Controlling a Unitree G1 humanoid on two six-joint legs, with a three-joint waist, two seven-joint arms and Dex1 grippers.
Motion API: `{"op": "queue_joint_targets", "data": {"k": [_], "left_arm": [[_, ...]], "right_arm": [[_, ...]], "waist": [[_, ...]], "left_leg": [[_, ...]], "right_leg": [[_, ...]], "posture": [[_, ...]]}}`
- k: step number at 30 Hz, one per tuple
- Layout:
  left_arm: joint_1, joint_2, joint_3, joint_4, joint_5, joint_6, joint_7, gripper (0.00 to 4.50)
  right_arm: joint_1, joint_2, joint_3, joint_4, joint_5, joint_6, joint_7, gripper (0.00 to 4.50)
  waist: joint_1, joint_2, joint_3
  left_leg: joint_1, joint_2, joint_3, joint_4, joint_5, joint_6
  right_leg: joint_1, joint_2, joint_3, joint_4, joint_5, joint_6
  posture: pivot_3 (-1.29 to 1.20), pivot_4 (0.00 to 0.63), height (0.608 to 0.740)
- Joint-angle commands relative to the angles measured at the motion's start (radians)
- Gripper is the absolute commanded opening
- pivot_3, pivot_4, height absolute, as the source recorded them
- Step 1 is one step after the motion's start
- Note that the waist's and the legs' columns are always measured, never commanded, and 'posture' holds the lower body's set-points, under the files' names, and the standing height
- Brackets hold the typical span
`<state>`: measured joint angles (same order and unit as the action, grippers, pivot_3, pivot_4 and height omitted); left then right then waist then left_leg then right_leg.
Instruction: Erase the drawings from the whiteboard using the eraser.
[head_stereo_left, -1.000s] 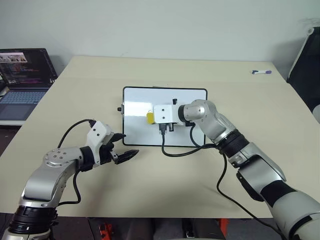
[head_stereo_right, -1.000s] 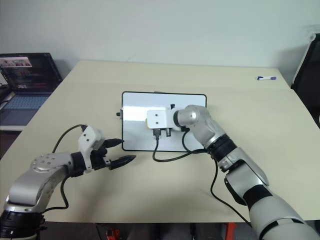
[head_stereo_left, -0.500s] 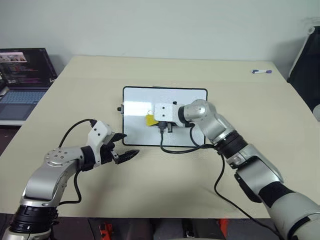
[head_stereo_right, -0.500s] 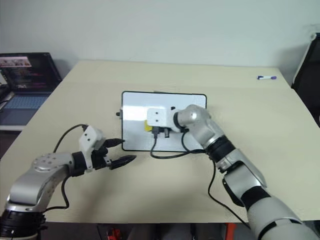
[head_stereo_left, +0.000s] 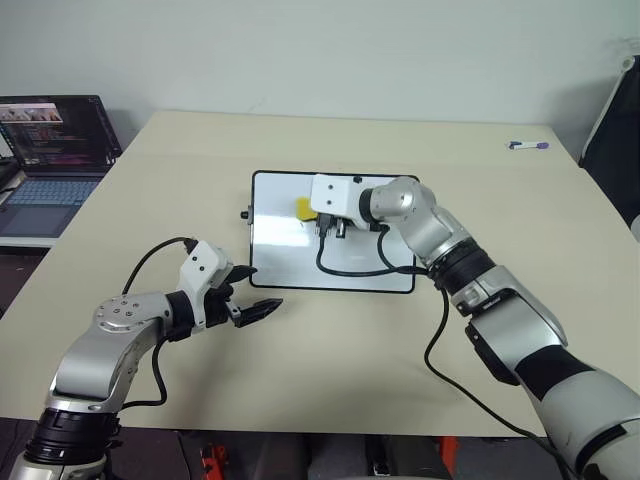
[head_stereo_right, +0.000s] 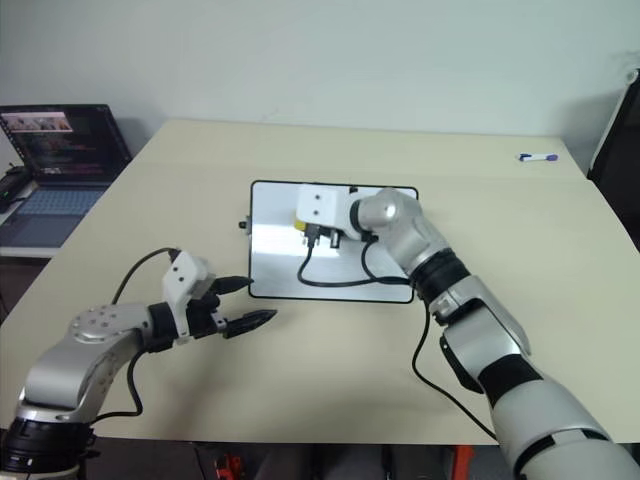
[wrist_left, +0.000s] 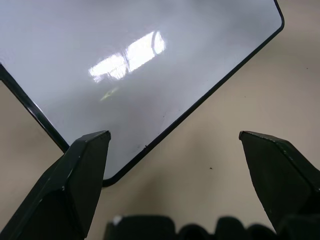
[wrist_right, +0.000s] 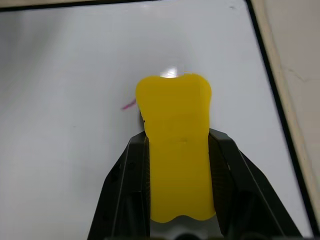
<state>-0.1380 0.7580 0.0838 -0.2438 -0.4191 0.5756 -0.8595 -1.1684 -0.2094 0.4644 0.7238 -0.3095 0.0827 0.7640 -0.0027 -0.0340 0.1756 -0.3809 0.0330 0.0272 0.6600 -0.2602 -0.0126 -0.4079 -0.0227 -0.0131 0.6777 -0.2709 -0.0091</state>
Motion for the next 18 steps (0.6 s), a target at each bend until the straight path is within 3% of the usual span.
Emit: {"op": "queue_joint_targets", "data": {"k": [1, 10, 18], "left_arm": [[-0.007, -0.003, 0.011, -0.032, -0.002, -0.019, 0.003, 4.5], [-0.008, -0.004, 0.009, -0.031, -0.002, -0.019, 0.001, 4.5], [-0.002, 0.001, 0.012, -0.035, -0.002, -0.017, -0.004, 4.5]], "right_arm": [[0.034, -0.078, -0.003, 0.106, -0.045, 0.011, -0.003, 1.19], [0.197, -0.151, 0.099, -0.12, -0.071, 0.0, 0.226, 1.19], [0.157, -0.074, 0.05, -0.16, -0.073, 0.003, 0.066, 1.18]], "waist": [[0.005, 0.0, 0.0], [0.005, -0.002, -0.003], [-0.003, -0.001, -0.002]], "left_leg": [[0.0, 0.0, 0.0, 0.0, 0.0, 0.0], [0.0, 0.0, 0.0, -0.001, 0.0, 0.0], [0.001, 0.002, 0.0, -0.001, 0.0, 0.0]], "right_leg": [[-0.002, 0.0, 0.0, -0.001, 0.0, 0.0], [0.002, -0.001, -0.001, -0.006, 0.0, 0.0], [0.0, -0.001, -0.001, -0.005, 0.0, 0.001]], "posture": [[0.0, 0.15, 0.74], [0.0, 0.15, 0.74], [0.0, 0.15, 0.74]]}}
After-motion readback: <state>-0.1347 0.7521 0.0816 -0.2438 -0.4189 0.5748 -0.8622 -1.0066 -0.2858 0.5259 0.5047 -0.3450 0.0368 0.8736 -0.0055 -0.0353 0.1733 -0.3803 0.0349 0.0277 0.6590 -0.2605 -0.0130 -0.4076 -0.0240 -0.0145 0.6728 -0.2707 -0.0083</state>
